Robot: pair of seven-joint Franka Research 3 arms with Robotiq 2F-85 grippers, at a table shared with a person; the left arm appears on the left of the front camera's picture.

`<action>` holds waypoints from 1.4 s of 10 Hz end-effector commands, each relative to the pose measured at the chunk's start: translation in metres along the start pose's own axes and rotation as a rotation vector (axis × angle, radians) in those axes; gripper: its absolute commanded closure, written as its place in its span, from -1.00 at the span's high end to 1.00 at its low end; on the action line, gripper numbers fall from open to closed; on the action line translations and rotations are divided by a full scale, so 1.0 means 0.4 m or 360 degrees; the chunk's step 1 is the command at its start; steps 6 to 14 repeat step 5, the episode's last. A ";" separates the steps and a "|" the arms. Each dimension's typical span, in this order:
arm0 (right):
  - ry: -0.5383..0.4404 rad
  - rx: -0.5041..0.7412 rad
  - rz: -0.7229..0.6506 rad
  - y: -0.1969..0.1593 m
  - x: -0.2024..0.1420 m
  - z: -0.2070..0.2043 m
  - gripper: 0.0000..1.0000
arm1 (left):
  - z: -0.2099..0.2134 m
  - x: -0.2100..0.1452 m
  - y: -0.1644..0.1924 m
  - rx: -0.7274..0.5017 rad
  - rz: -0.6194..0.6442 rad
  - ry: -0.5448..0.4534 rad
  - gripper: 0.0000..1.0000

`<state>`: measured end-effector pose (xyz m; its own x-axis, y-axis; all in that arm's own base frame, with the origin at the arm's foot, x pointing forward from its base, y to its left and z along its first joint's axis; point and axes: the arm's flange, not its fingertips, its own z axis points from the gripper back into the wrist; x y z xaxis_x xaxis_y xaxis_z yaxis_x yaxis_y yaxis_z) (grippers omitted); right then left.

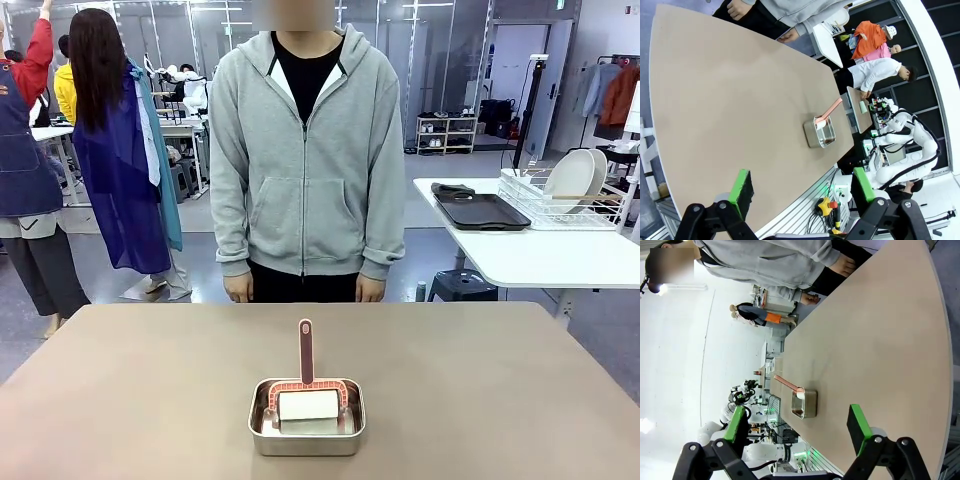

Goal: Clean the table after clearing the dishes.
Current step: Place the Lint Roller back on top of the Airtight Container.

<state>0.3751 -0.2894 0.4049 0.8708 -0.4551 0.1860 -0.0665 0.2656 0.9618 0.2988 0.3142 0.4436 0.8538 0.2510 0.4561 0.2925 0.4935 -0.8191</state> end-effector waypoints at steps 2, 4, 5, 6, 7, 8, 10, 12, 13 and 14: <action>0.0017 -0.0010 0.0010 0.011 -0.008 0.000 1.00 | 0.010 -0.006 -0.009 0.0012 -0.0010 0.0011 1.00; 0.0017 -0.0010 0.0010 0.011 -0.008 0.000 1.00 | 0.010 -0.006 -0.009 0.0012 -0.0010 0.0011 1.00; 0.0017 -0.0010 0.0010 0.011 -0.008 0.000 1.00 | 0.010 -0.006 -0.009 0.0012 -0.0010 0.0011 1.00; 0.0017 -0.0010 0.0010 0.011 -0.008 0.000 1.00 | 0.010 -0.006 -0.009 0.0012 -0.0010 0.0011 1.00; 0.0017 -0.0010 0.0010 0.011 -0.008 0.000 1.00 | 0.010 -0.006 -0.009 0.0012 -0.0010 0.0011 1.00; 0.0017 -0.0010 0.0010 0.011 -0.008 0.000 1.00 | 0.010 -0.006 -0.009 0.0012 -0.0010 0.0011 1.00; 0.0017 -0.0010 0.0010 0.011 -0.008 0.000 1.00 | 0.010 -0.006 -0.009 0.0012 -0.0010 0.0011 1.00; 0.0017 -0.0010 0.0010 0.011 -0.008 0.000 1.00 | 0.010 -0.006 -0.009 0.0012 -0.0010 0.0011 1.00; 0.0017 -0.0010 0.0010 0.011 -0.008 0.000 1.00 | 0.010 -0.006 -0.009 0.0012 -0.0010 0.0011 1.00; 0.0017 -0.0010 0.0010 0.011 -0.008 0.000 1.00 | 0.010 -0.006 -0.009 0.0012 -0.0010 0.0011 1.00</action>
